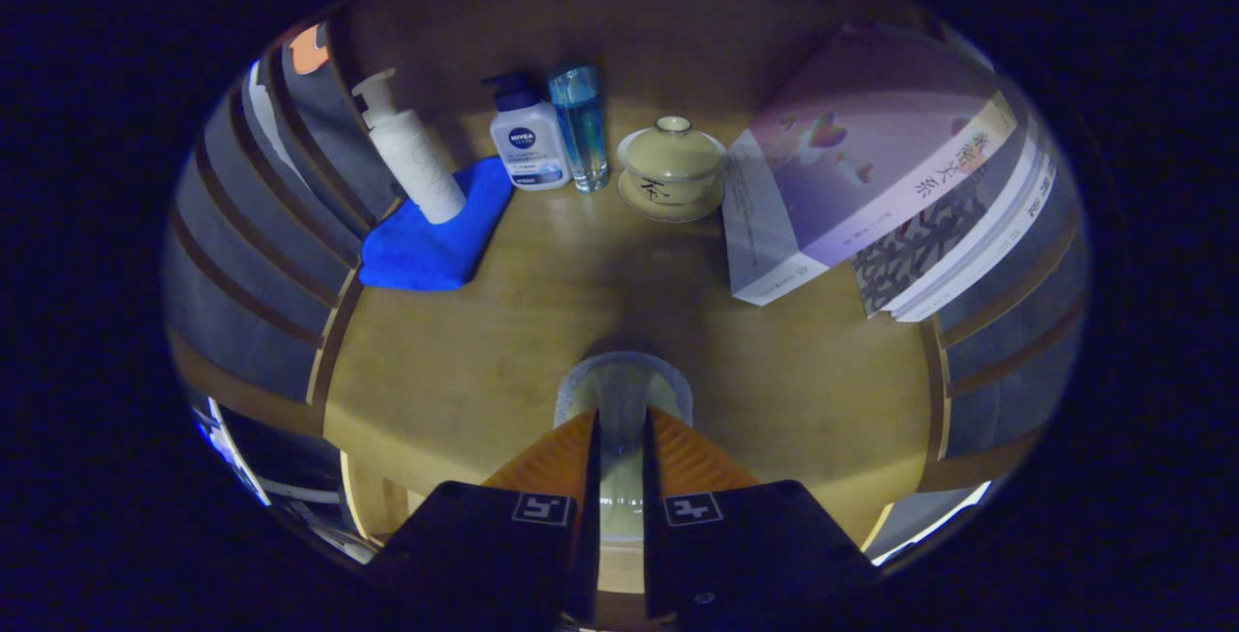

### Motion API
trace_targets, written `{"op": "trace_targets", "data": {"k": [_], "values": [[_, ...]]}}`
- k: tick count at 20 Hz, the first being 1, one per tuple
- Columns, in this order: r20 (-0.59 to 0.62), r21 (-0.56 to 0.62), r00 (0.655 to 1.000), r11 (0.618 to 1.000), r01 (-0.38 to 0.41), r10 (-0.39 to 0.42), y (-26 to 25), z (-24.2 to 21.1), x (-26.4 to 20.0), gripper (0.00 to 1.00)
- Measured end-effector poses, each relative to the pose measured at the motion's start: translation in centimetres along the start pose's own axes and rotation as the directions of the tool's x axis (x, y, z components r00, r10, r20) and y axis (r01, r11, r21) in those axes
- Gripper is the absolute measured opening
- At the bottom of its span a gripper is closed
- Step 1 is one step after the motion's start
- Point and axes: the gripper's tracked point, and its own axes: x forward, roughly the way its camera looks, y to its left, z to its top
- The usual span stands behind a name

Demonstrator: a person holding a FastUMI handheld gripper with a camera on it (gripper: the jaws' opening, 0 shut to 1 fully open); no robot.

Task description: Pull open the drawer, take out the items inside it, and place them on the countertop above the cabinet.

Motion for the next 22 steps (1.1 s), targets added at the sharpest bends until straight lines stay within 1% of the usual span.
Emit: {"op": "trace_targets", "data": {"k": [2, 6, 9, 10, 11, 12, 14, 16, 17, 18, 20, 22], "values": [[0.018, 0.008, 1.0, 1.0, -0.025, 0.025, 0.3, -0.1, 0.1, 0.33], [0.071, 0.063, 0.993, 0.993, -0.096, 0.091, 0.9, 0.2, -0.8, 0.5], [0.159, 0.087, 0.982, 0.99, -0.114, 0.1, 0.5, 0.6, -2.2, 0.63], [0.193, 0.089, 0.975, 0.987, -0.133, 0.114, 0.5, 0.4, -2.6, 0.67], [0.226, 0.08, 0.967, 0.987, -0.137, 0.116, 0.3, 0.4, -3.2, 0.69], [0.272, 0.072, 0.957, 0.99, -0.123, 0.099, -0.5, 0.2, -3.6, 0.71], [0.36, 0.048, 0.931, 0.995, -0.088, 0.065, -1.6, -0.1, -5.6, 0.74], [0.431, 0.037, 0.901, 0.996, -0.077, 0.054, -1.6, -1.3, -7.4, 0.78], [0.457, 0.031, 0.888, 0.996, -0.085, 0.062, -1.3, -2.2, -8.5, 0.8], [0.492, 0.026, 0.868, 0.995, -0.094, 0.069, -0.9, -3.2, -9.9, 0.8], [0.566, -0.006, 0.822, 0.998, -0.063, 0.056, -0.6, -4.5, -12.5, 0.8], [0.639, -0.023, 0.768, 0.999, -0.047, 0.051, 0.2, -6.1, -15.6, 0.86]]}}
